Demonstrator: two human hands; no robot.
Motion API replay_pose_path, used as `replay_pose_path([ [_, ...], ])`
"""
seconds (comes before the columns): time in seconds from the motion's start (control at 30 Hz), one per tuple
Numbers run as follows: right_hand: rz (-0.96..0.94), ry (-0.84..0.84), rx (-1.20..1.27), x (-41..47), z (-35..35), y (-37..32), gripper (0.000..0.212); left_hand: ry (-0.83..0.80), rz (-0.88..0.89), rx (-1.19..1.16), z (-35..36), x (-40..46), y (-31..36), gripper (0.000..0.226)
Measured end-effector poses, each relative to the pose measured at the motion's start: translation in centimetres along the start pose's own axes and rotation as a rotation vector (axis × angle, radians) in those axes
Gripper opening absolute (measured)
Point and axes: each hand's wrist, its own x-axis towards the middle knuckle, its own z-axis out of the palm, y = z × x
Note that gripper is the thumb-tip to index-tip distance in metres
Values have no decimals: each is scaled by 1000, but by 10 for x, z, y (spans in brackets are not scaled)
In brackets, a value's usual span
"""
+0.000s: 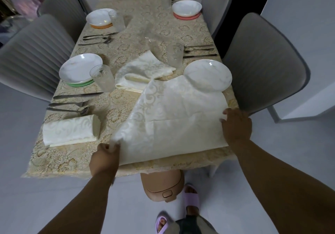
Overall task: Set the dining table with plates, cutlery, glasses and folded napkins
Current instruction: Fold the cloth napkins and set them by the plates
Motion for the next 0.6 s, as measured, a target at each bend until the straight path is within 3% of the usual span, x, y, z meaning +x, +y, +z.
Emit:
replay_pose_path([
  [0.17,-168,-299,249,21,17,-32,41,-26,-55,-103,0,-2,8,20],
  [0.27,-190,-434,219,37,22,-40,38,-4,-87,-108,-1,-6,4,16],
  [0.4,-202,-447,144,47,28,-44,12,-14,-80,-72,1,-3,-2,14],
  [0.5,-203,-392,122,49,27,-51,12,1,-68,-87,0,-1,3,15],
  [0.6,-218,-374,164,48,23,-73,26,24,-105,-148,-4,5,16,30],
])
